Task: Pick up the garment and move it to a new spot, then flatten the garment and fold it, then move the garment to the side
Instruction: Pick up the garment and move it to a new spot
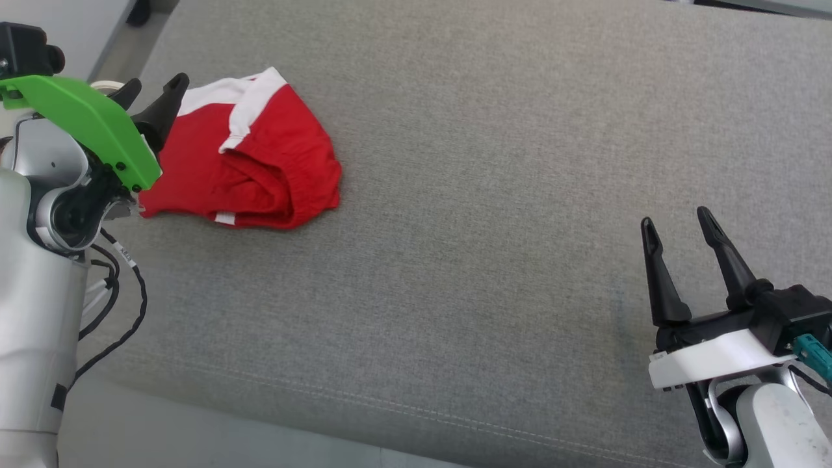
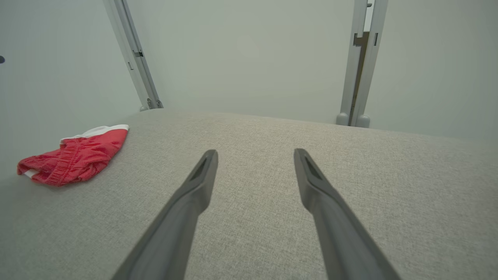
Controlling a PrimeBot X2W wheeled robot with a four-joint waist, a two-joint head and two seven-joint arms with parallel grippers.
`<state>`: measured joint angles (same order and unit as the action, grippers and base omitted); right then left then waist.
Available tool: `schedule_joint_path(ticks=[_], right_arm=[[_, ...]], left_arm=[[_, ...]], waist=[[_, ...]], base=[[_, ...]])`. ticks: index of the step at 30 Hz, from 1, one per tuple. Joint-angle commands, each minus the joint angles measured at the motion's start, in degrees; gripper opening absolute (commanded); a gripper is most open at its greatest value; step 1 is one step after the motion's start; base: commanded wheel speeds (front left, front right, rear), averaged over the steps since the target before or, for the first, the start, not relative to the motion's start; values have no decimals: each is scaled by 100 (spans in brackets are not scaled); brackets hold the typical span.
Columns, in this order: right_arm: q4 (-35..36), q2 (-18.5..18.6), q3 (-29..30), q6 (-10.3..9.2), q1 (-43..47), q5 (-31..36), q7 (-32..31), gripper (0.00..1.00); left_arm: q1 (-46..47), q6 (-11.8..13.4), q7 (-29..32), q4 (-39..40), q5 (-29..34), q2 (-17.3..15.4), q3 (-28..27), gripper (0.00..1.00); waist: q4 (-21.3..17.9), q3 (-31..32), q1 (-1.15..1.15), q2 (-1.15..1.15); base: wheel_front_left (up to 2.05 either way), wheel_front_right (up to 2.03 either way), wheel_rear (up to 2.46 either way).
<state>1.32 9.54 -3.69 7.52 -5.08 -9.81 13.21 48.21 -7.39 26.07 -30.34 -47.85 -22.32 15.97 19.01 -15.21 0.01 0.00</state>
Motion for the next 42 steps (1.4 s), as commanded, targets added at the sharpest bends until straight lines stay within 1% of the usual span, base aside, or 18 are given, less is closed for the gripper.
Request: schedule_joint_path(ticks=[1,6,11,15,19,20,22,29,32,36,38,42], right_arm=[[42,27,17,-6,-99,18,-1,100],[142,122,82,-6,-189,39,-35,100],[274,193,161,-6,-214,40,-94,100],[387,260,196,-6,-201,34,-128,100],[491,282,222,-6,-202,44,-158,100],[515,282,236,-6,-190,47,-168,100],[543,274,255,-6,-160,53,-178,100],[563,234,311,-6,-96,36,-210,100],[544,231,322,-6,-69,4,-214,100],[530,210,330,-6,-37,-15,-209,100],[520,195,334,-6,-19,-19,-217,100],[493,150,326,-6,-22,-42,-168,100]], left_arm=[[129,-14,30,-82,-90,-36,50,100],[409,-15,205,-562,-430,-191,354,100],[601,-15,384,-990,-745,-262,569,100],[712,-15,447,-1330,-835,-298,735,100],[852,-15,385,-1717,-879,-268,808,100],[880,-15,363,-1774,-908,-241,827,85],[937,-15,342,-1886,-943,-216,873,0],[1172,-15,-5,-2025,-729,-371,1156,0],[1303,-16,-212,-1933,-682,-420,1281,0],[1466,-15,-473,-1770,-567,-587,1455,0],[1538,-10,-657,-1680,-505,-652,1509,0],[1690,-9,-1235,-1506,-340,-776,1519,0]], waist=[[-438,-501,-1,0],[-611,-821,-1,0],[-718,-1059,-1,0],[-784,-1203,-1,0],[-822,-1304,-1,0],[-824,-1314,-1,0],[-826,-1327,-1,0],[-786,-1278,-1,0],[-744,-1210,-1,0],[-701,-1099,-1,0],[-682,-1039,-1,0],[-655,-905,-1,0]], base=[[0,0,0],[0,0,0],[0,0,0],[0,0,0],[0,0,0],[0,0,0],[0,0,0],[0,0,0],[0,0,0],[0,0,0],[0,0,0],[0,0,0]])
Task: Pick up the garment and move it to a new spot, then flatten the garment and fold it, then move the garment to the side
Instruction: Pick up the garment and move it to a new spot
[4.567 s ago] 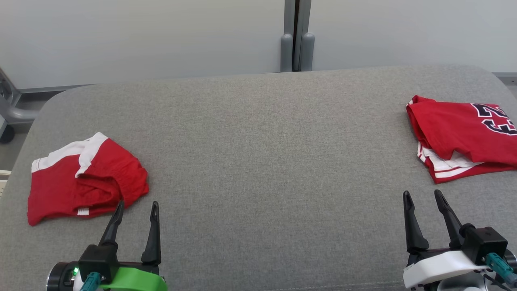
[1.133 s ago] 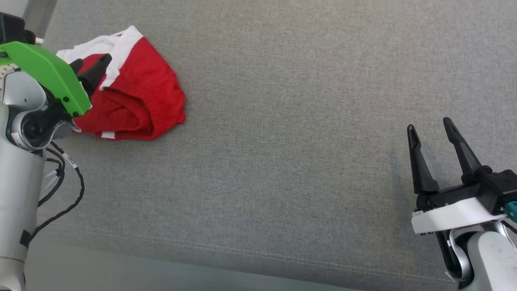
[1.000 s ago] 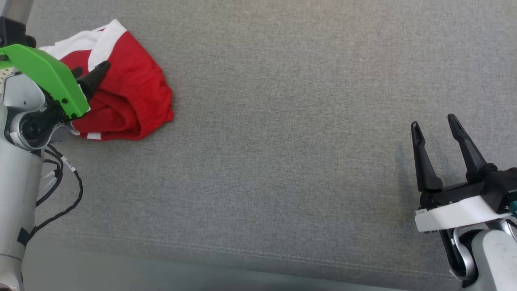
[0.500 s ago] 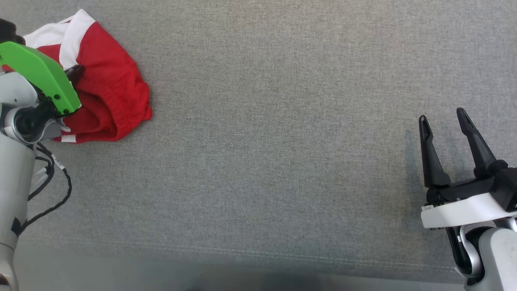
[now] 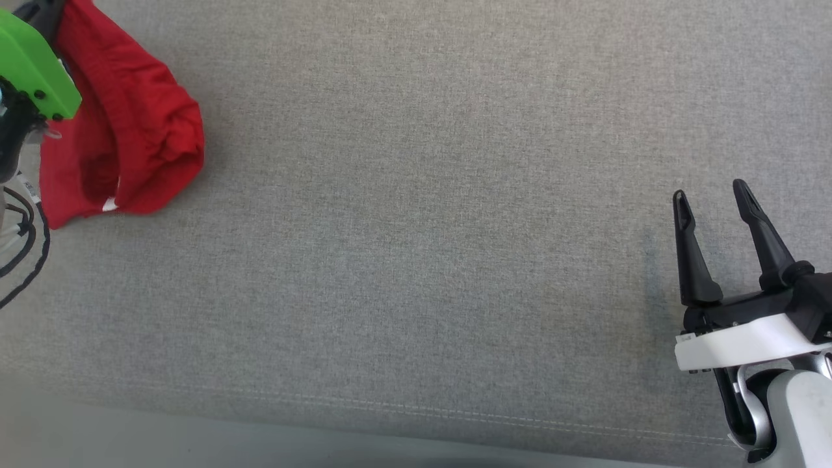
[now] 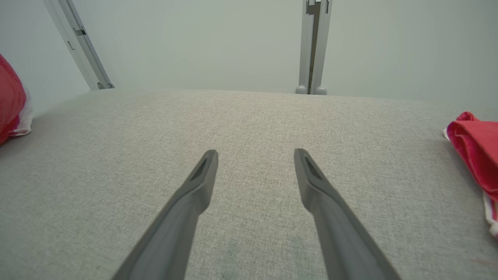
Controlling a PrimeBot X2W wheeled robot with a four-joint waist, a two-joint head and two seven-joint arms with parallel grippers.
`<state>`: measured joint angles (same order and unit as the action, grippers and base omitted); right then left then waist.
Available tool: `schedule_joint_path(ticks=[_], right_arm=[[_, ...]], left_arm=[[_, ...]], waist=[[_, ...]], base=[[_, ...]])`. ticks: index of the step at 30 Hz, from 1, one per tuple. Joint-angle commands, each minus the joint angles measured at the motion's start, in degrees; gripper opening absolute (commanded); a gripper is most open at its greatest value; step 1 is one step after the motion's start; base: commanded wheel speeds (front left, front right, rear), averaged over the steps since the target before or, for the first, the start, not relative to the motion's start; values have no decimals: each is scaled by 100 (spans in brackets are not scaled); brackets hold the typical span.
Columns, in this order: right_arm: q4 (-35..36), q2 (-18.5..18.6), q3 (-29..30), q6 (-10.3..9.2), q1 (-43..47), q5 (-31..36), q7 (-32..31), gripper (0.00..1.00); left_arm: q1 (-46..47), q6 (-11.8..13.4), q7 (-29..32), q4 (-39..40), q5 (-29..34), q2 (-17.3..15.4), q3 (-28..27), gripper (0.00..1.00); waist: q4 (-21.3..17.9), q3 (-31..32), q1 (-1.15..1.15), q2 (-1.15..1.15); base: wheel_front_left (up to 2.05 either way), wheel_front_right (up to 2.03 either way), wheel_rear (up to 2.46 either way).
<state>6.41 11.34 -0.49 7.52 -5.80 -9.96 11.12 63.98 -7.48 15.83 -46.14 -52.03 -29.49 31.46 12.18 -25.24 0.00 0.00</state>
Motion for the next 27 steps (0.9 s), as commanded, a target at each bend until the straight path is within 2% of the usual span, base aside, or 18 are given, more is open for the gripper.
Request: schedule_joint_path(ticks=[1,7,10,14,21,24,27], right_arm=[[-36,-46,2,-6,44,-30,57,100],[-140,-143,-37,-6,-8,-47,122,100],[-231,-255,-60,-6,-12,-68,189,100],[-327,-383,-85,-7,2,-94,269,100],[-473,-576,-150,-7,-29,-169,369,100],[-547,-627,-176,-7,-93,-198,394,100],[-625,-681,-241,-7,-201,-243,417,100]], left_arm=[[123,1,-361,100,108,-68,-47,0],[-73,113,-937,435,331,-94,-20,0],[-427,289,-1309,950,429,-33,20,0],[-1029,551,-1519,1727,575,34,192,0],[-2111,1137,-1450,3341,860,168,692,0],[-2379,1272,-1257,3771,956,289,999,0],[-2477,1293,-1036,3869,1029,451,1304,0]], waist=[[29,149,0,0],[-16,376,0,0],[-100,543,0,0],[-272,689,0,0],[-724,752,0,0],[-956,724,0,0],[-1235,675,0,0]], base=[[0,0,0],[0,0,0],[0,0,0],[0,0,0],[0,0,0],[0,0,0],[0,0,0]])
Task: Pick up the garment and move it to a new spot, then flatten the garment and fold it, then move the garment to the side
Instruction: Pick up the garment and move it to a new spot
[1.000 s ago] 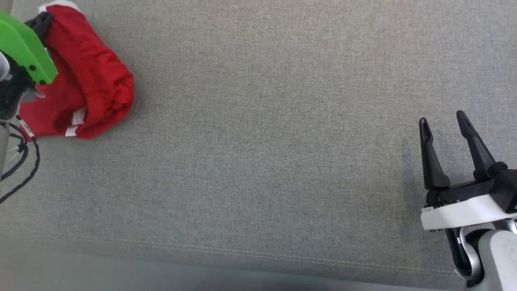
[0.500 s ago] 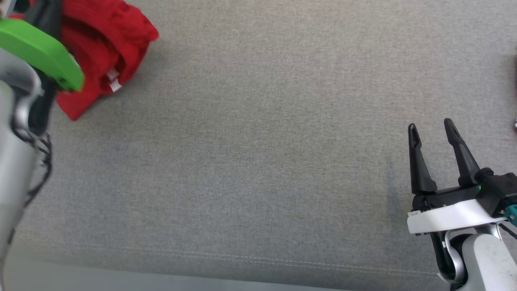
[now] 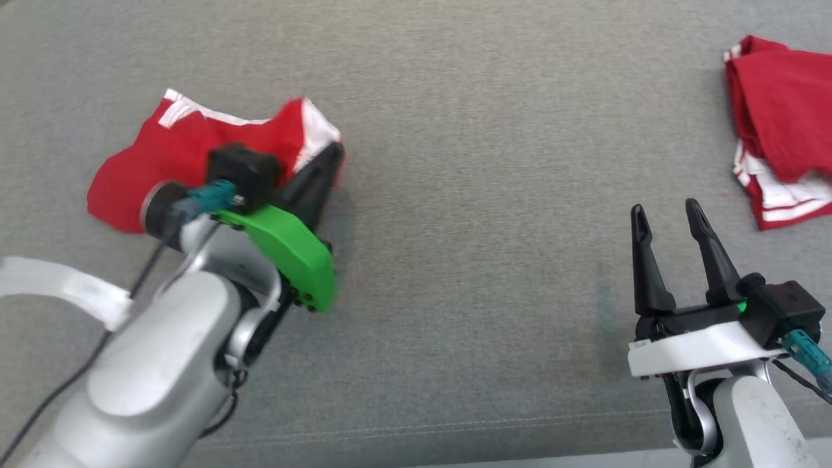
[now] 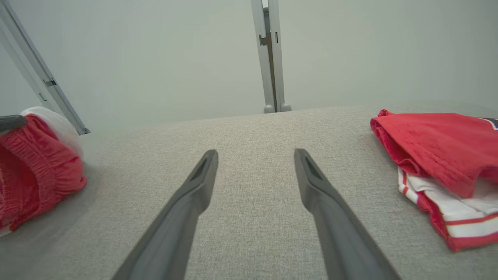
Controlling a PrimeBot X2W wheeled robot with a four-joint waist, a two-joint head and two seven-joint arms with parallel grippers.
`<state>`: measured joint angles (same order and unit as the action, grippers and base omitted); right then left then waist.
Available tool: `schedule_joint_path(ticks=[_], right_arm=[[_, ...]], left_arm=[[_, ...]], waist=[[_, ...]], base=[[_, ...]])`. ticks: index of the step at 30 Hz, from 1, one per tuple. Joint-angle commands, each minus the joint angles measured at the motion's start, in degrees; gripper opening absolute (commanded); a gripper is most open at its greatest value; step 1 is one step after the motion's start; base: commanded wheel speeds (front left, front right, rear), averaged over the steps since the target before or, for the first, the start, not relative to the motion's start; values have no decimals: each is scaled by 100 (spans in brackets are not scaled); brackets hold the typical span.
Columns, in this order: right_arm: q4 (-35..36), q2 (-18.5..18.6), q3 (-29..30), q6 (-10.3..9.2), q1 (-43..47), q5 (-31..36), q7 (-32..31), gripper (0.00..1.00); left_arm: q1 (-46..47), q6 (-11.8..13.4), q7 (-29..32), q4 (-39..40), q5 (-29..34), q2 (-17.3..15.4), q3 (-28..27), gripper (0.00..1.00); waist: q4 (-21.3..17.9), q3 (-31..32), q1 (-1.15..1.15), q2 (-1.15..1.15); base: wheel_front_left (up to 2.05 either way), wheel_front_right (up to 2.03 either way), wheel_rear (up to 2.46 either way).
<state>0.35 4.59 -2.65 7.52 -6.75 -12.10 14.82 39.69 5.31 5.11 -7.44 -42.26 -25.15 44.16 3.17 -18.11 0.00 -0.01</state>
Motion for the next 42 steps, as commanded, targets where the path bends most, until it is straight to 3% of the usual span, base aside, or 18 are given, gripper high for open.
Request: schedule_joint_path(ticks=[1,11,18,27,33,34,35,36,42], right_arm=[[-37,-19,-23,-7,-118,-51,46,100],[-48,-152,-153,-7,-314,-279,47,100],[-47,-164,-200,-7,-297,-603,48,100],[-73,-168,-274,-6,-245,-853,49,100],[-53,-168,-295,-6,-253,-953,49,100],[-47,-167,-277,-6,-244,-961,49,100],[-46,-167,-256,-6,-235,-960,49,100],[-57,-168,-249,-6,-233,-954,49,100],[-76,-165,-193,-6,-281,-876,49,100]], left_arm=[[-31,-20,106,-27,91,104,150,0],[443,-453,522,-743,201,814,824,0],[940,-556,311,-1429,266,1219,808,0],[1413,-647,-34,-2374,238,1478,645,0],[1582,-815,-124,-3127,107,1625,582,0],[1615,-851,-161,-3204,97,1651,587,17],[1629,-906,-188,-3261,76,1692,605,81],[1643,-940,-253,-3284,91,1728,624,100],[1624,-999,-714,-3032,271,1849,766,100]], waist=[[-411,-55,0,1],[-1546,-311,0,1],[-2303,-467,0,1],[-2861,-589,0,1],[-2968,-667,0,1],[-2951,-680,0,1],[-2918,-686,0,1],[-2885,-686,0,1],[-2575,-595,0,1]], base=[[0,0,0],[0,0,0],[0,0,0],[0,0,0],[0,0,0],[0,0,0],[0,0,0],[0,0,0],[0,0,0]])
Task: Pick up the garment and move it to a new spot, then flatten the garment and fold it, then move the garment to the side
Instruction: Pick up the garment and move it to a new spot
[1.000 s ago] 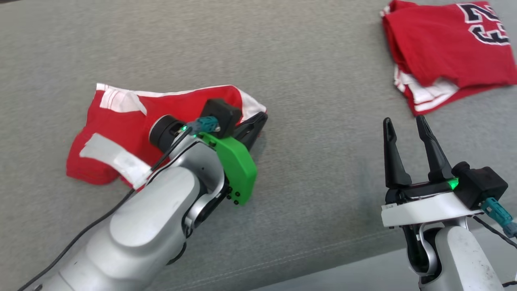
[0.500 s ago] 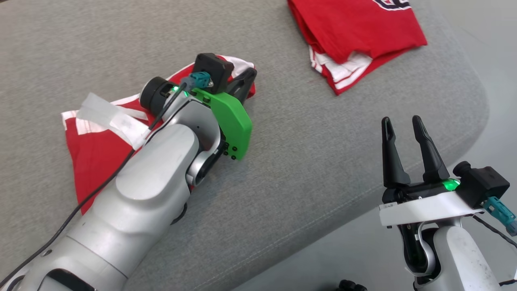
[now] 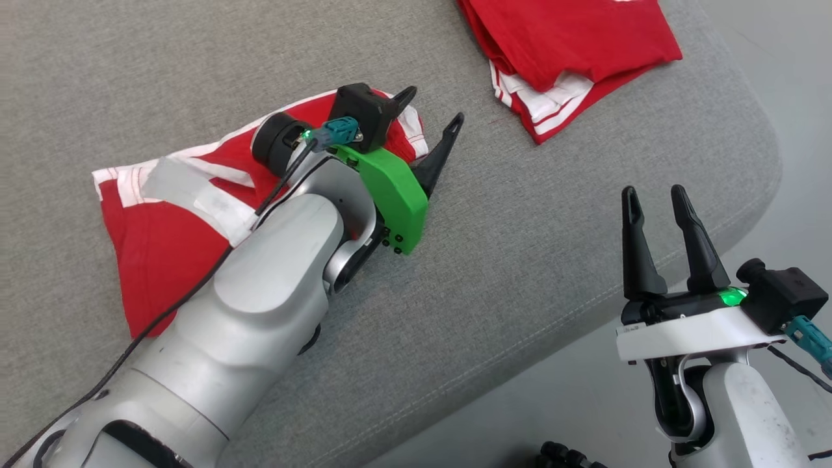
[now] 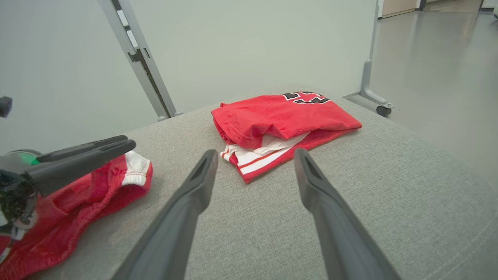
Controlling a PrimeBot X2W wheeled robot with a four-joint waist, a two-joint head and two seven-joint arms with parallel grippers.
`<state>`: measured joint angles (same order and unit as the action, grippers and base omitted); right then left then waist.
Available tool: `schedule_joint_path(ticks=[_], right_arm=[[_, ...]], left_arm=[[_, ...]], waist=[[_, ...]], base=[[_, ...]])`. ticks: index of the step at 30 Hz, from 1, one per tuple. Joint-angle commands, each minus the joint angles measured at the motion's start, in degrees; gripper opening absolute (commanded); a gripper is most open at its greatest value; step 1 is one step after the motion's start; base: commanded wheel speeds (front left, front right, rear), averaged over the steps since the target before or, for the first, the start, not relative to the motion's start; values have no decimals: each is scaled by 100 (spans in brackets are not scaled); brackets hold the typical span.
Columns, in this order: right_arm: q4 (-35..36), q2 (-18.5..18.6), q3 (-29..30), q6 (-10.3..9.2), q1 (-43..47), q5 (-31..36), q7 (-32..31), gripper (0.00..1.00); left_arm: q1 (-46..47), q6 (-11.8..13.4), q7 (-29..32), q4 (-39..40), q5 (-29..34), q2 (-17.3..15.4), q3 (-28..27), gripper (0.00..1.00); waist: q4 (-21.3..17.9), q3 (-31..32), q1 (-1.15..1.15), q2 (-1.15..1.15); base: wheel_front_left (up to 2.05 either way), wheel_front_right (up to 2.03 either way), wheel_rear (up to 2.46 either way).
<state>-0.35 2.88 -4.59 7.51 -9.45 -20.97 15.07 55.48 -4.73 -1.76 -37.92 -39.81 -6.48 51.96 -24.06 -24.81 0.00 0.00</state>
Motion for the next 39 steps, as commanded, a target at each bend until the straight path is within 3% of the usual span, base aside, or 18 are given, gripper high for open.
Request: schedule_joint_path(ticks=[1,6,12,20,27,34,39], right_arm=[[4,6,17,-5,-18,47,24,100],[16,6,94,-5,4,202,24,100],[-5,10,158,-5,19,392,24,100],[-50,11,201,-5,75,633,24,100],[-107,11,208,-5,127,758,24,100],[-250,83,146,-5,262,811,24,100],[-355,105,106,-5,433,810,24,100]], left_arm=[[35,46,-116,118,61,-31,-9,100],[-159,362,-464,850,230,-278,-94,100],[-587,953,-715,1857,252,-858,-426,100],[-1505,1789,-1122,2961,166,-1629,-1110,100],[-2355,2276,-1302,3514,174,-2015,-1677,100],[-3636,2556,-1335,3980,555,-2161,-2559,100],[-4416,2439,-1333,4080,859,-1994,-3080,100]], waist=[[223,98,0,0],[651,236,0,0],[1149,377,0,0],[1670,517,0,0],[1966,673,0,0],[2222,1006,0,0],[2314,1259,0,0]], base=[[0,0,0],[0,0,0],[0,0,0],[0,0,0],[0,0,0],[0,0,0],[0,0,0]])
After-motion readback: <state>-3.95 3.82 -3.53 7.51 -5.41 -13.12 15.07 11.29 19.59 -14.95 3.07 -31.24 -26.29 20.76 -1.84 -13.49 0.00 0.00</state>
